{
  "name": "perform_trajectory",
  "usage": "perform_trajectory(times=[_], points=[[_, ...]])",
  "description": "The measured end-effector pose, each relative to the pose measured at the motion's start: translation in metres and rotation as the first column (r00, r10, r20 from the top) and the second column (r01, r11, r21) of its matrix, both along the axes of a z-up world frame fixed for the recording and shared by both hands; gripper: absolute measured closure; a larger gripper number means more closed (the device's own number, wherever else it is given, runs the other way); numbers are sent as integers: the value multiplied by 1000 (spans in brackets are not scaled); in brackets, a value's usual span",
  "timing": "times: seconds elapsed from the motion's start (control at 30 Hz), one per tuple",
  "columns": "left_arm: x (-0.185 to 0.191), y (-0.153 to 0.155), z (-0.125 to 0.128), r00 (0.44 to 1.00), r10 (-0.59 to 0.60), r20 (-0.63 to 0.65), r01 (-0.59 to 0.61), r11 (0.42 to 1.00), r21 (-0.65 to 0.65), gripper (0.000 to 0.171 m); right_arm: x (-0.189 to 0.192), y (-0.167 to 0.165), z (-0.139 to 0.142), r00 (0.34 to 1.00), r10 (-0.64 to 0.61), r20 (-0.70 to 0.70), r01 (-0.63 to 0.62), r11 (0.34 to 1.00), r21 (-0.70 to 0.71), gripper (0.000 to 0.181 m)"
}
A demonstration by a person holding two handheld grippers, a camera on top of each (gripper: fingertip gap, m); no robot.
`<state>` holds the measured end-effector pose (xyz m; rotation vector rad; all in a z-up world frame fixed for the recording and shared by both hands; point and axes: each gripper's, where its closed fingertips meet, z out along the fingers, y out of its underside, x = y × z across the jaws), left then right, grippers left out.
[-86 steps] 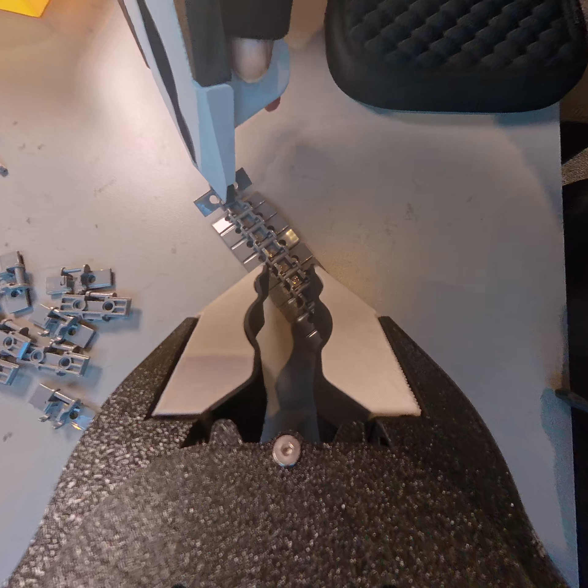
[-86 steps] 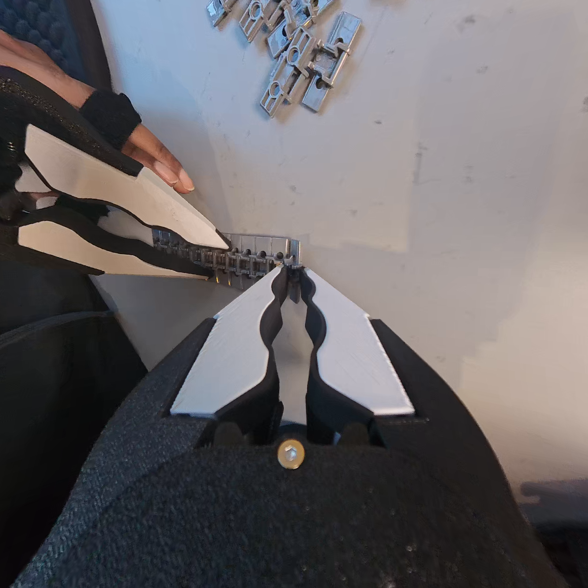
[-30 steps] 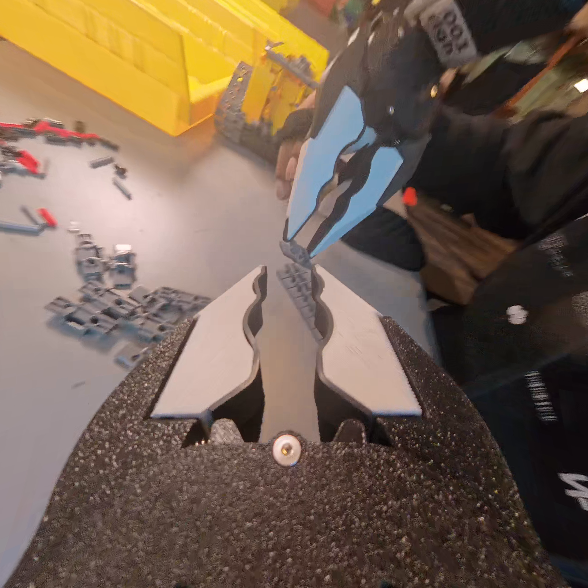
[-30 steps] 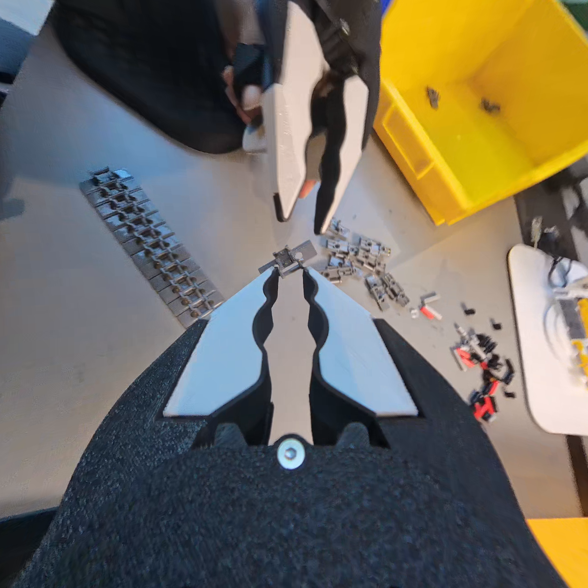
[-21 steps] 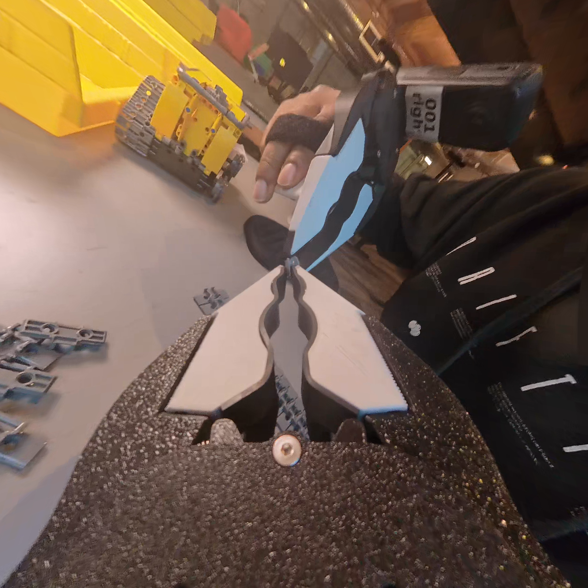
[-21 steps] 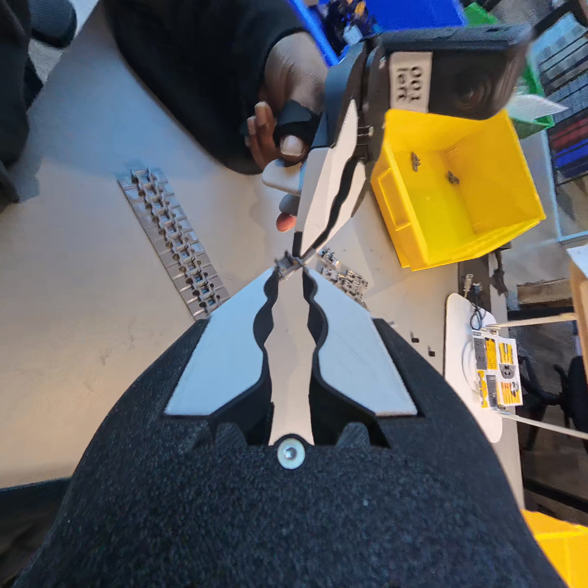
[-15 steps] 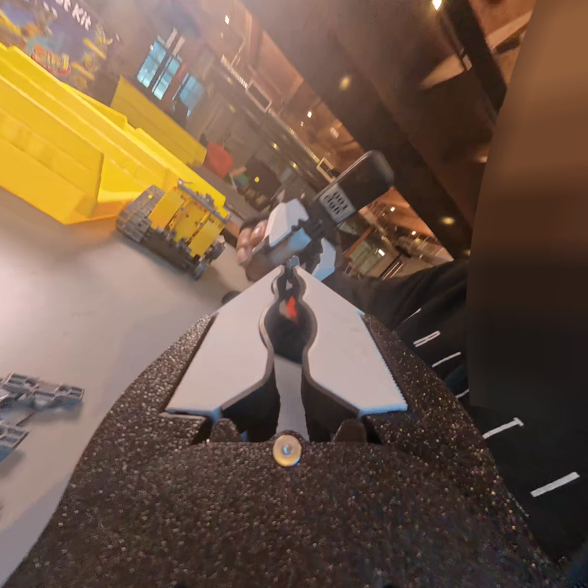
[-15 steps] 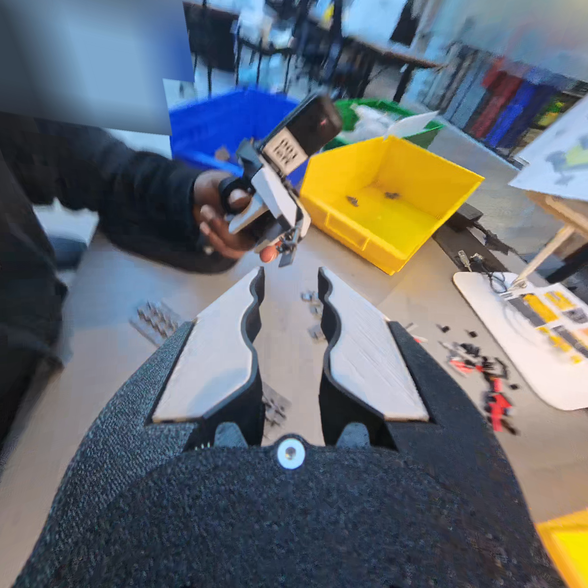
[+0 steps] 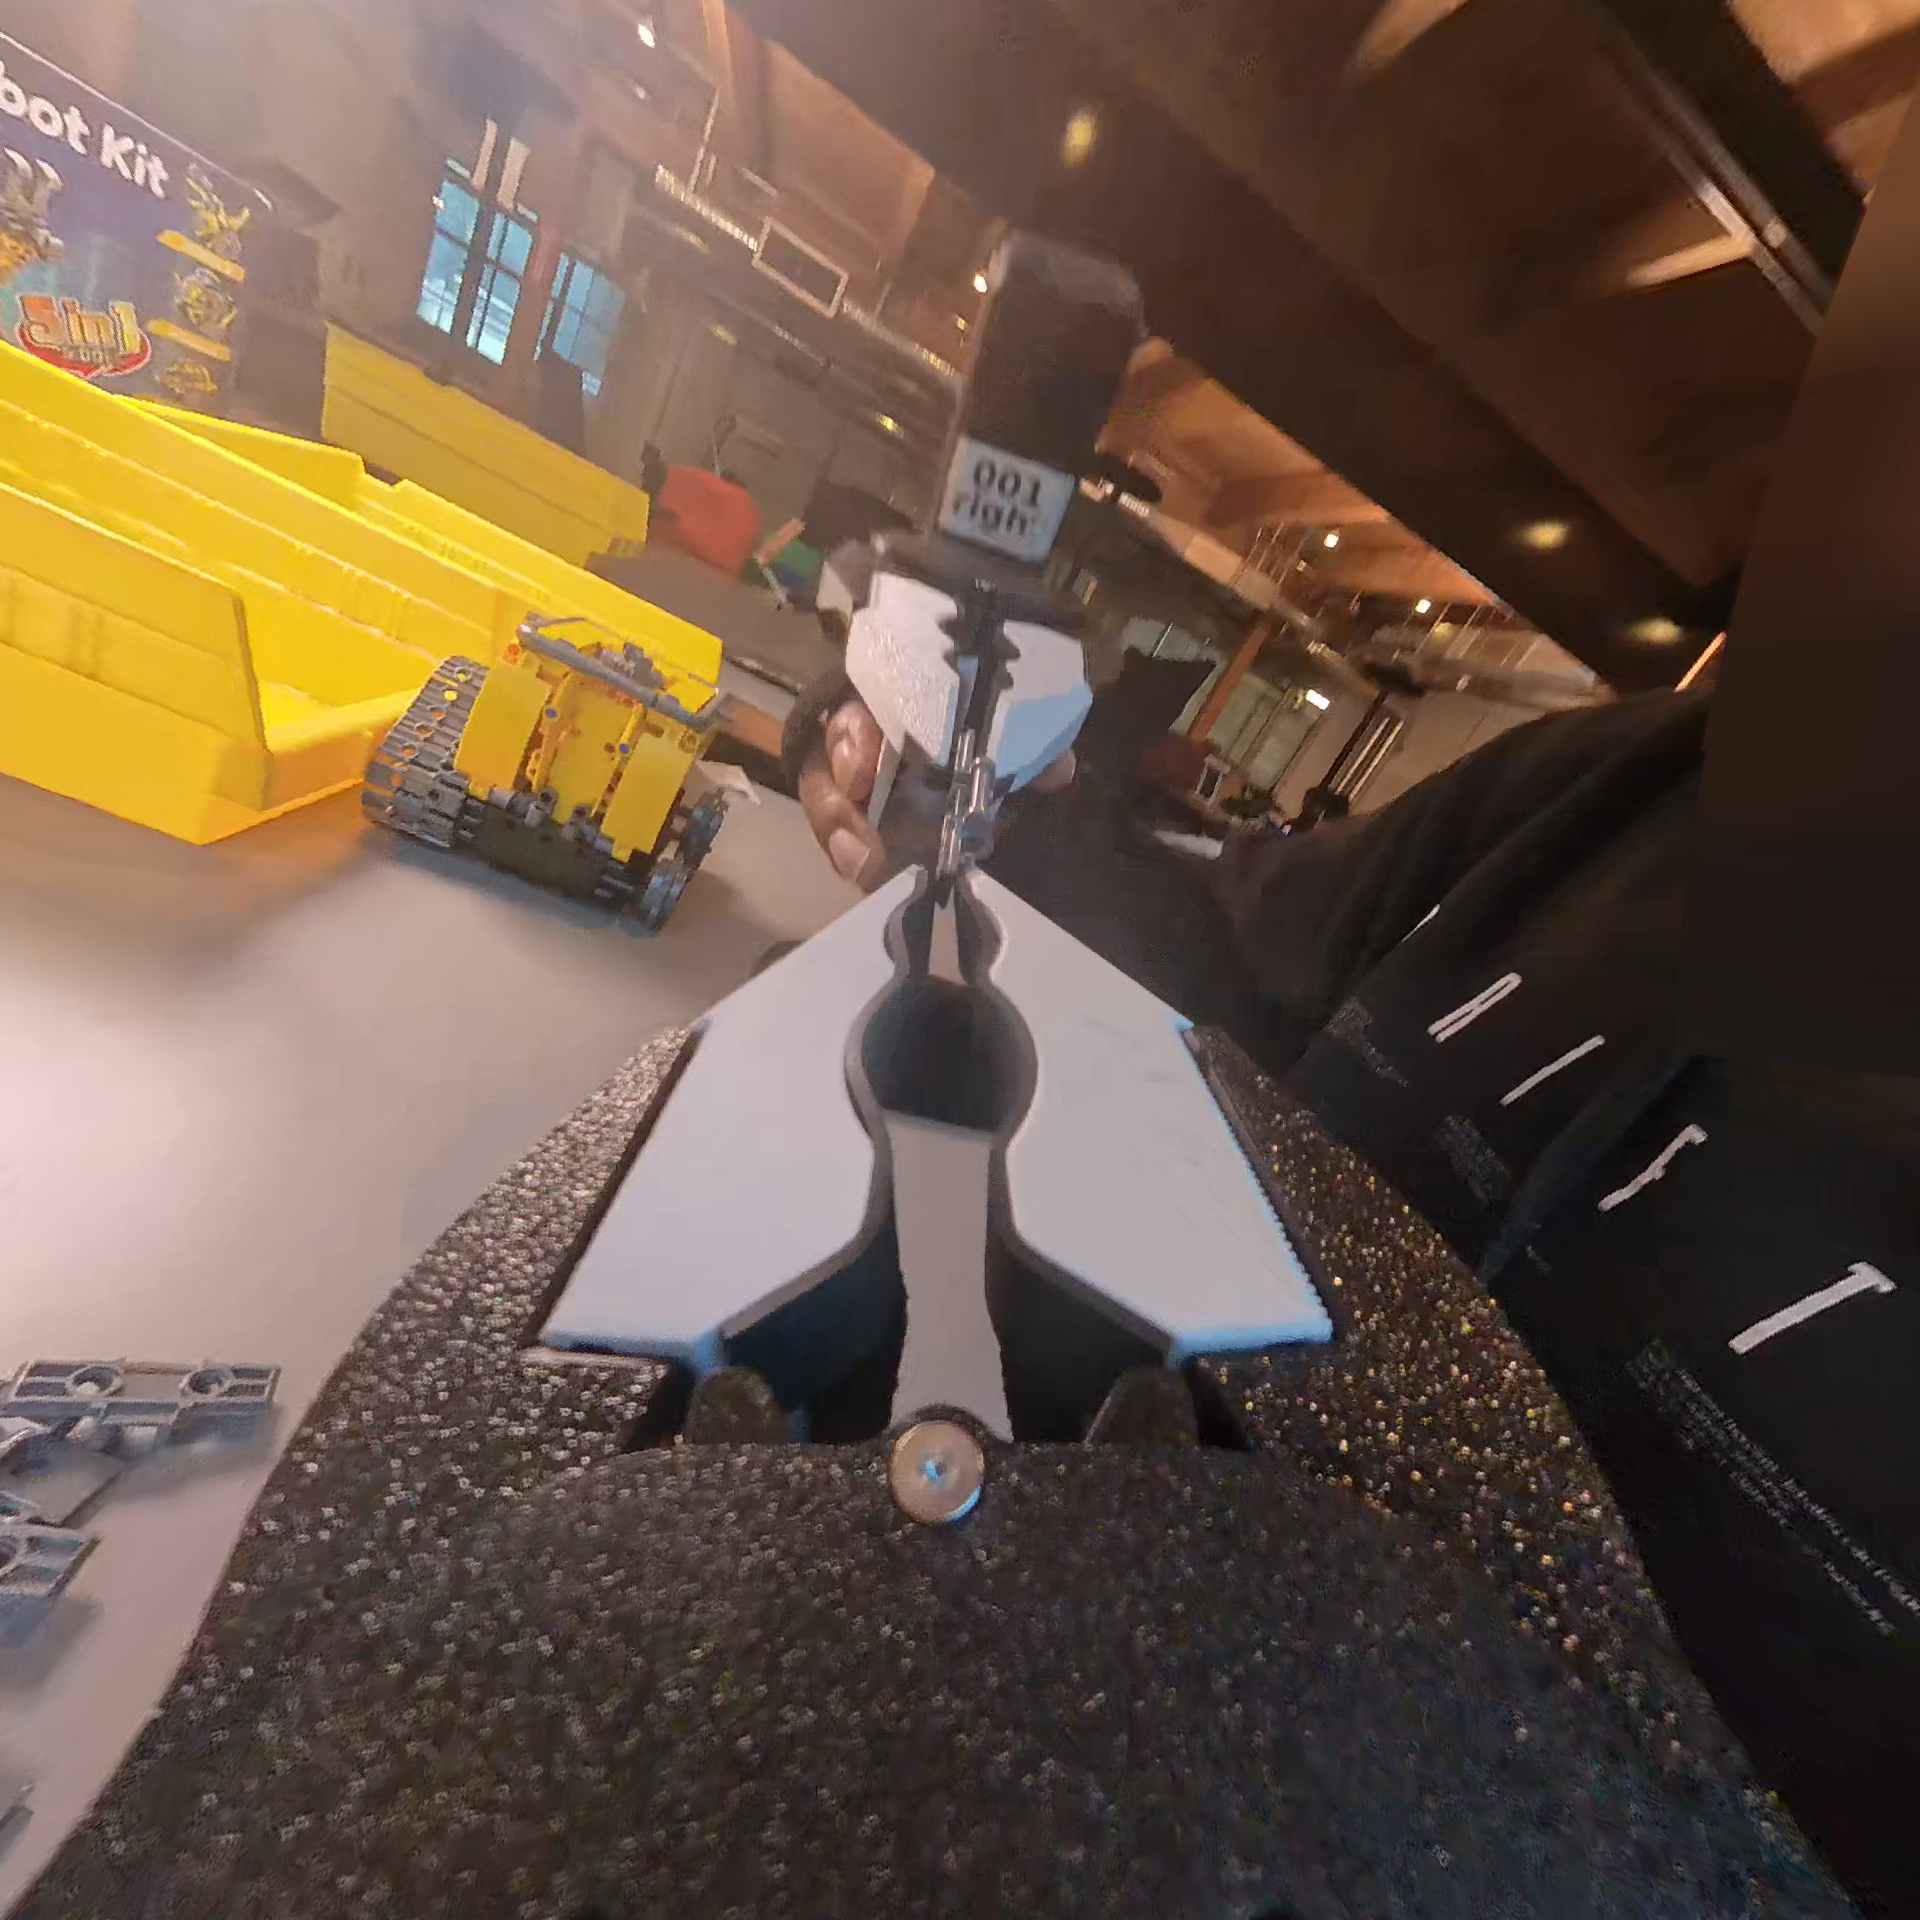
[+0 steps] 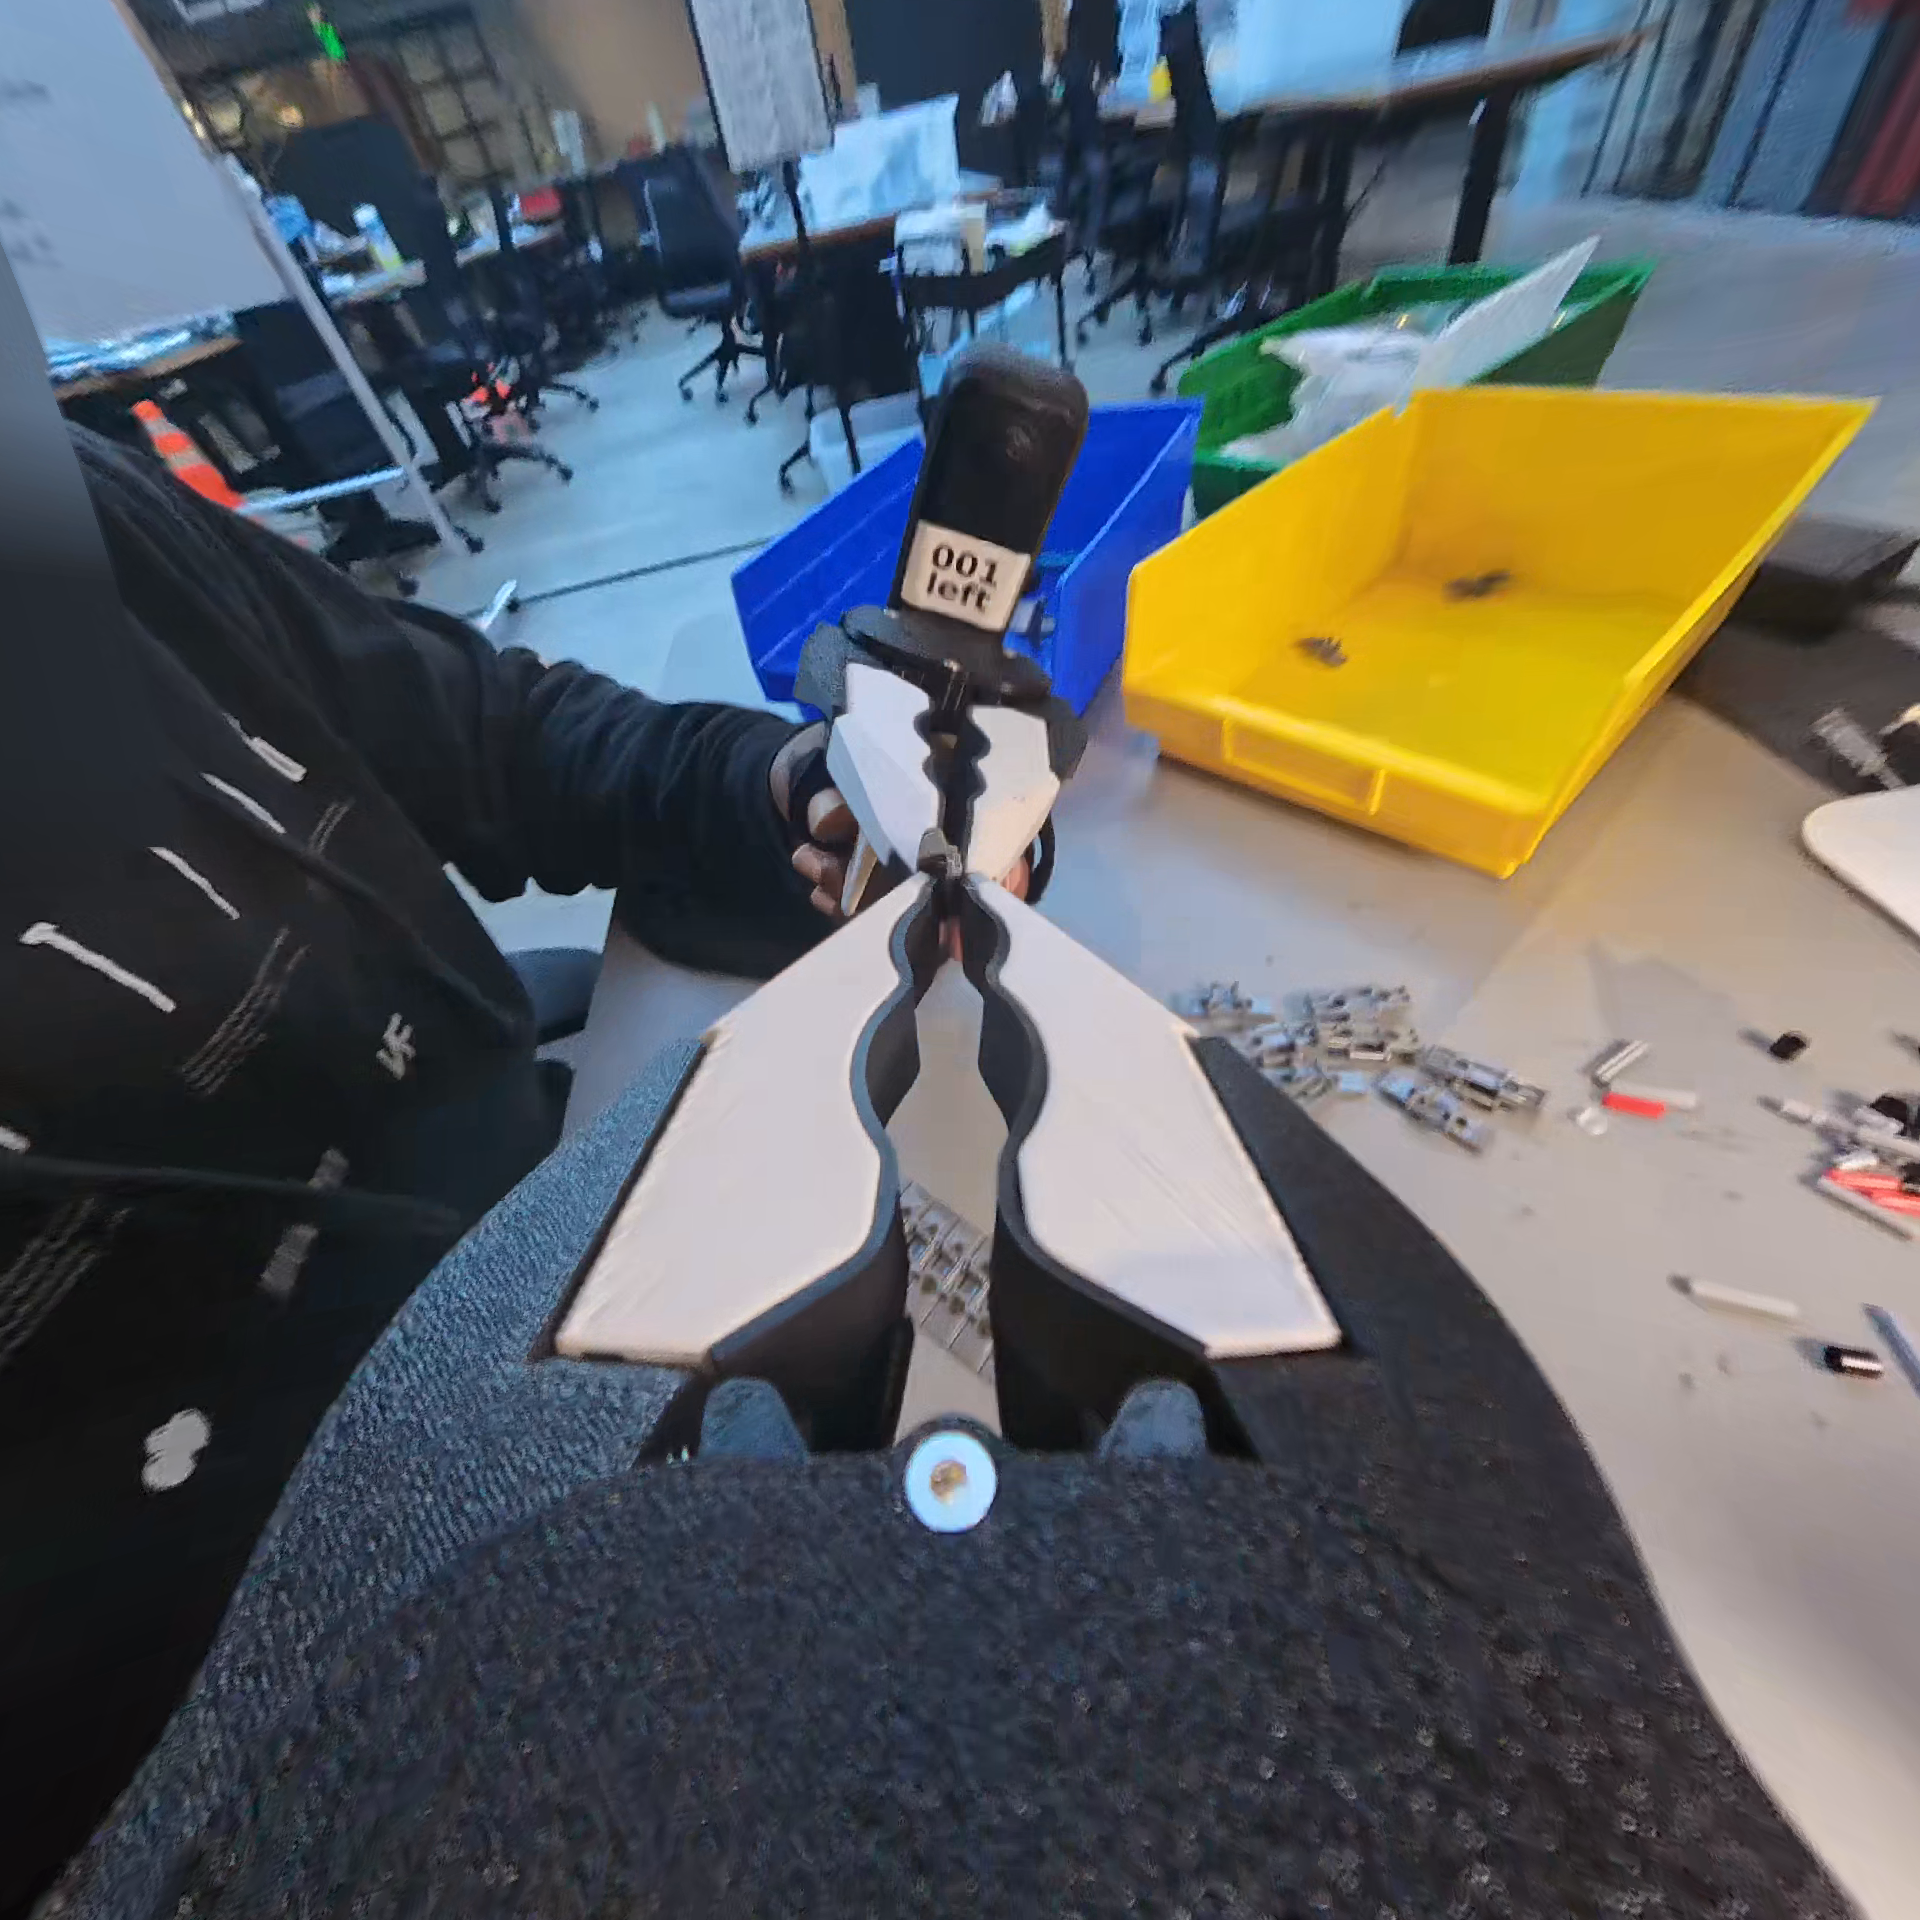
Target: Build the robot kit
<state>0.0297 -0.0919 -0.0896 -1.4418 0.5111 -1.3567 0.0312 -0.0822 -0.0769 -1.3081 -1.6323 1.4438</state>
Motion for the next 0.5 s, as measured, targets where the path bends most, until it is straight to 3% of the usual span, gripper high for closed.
perform_trajectory(times=[0.13, 0.23, 0.33, 0.37, 0.5], points=[[17, -4, -19, 985, -4, -175, 7, 1000, 20, 170, 2, -5, -8, 993, 50, 111, -41, 996, -80, 178], [26, -6, -28, 972, -10, -233, 16, 1000, 21, 170, 0, -8, -15, 991, 67, 117, -46, 984, -173, 178], [23, -4, -23, 987, -15, -162, 12, 1000, -15, 170, -2, -6, -8, 999, 41, 29, -32, 966, -256, 175], [21, -2, -19, 993, -12, -120, 8, 999, -34, 171, -1, -4, -4, 1000, 28, -12, -30, 961, -275, 166], [12, 1, -9, 1000, -7, -5, 7, 998, -66, 171, 2, 1, 0, 997, -8, -81, -14, 963, -269, 157]])
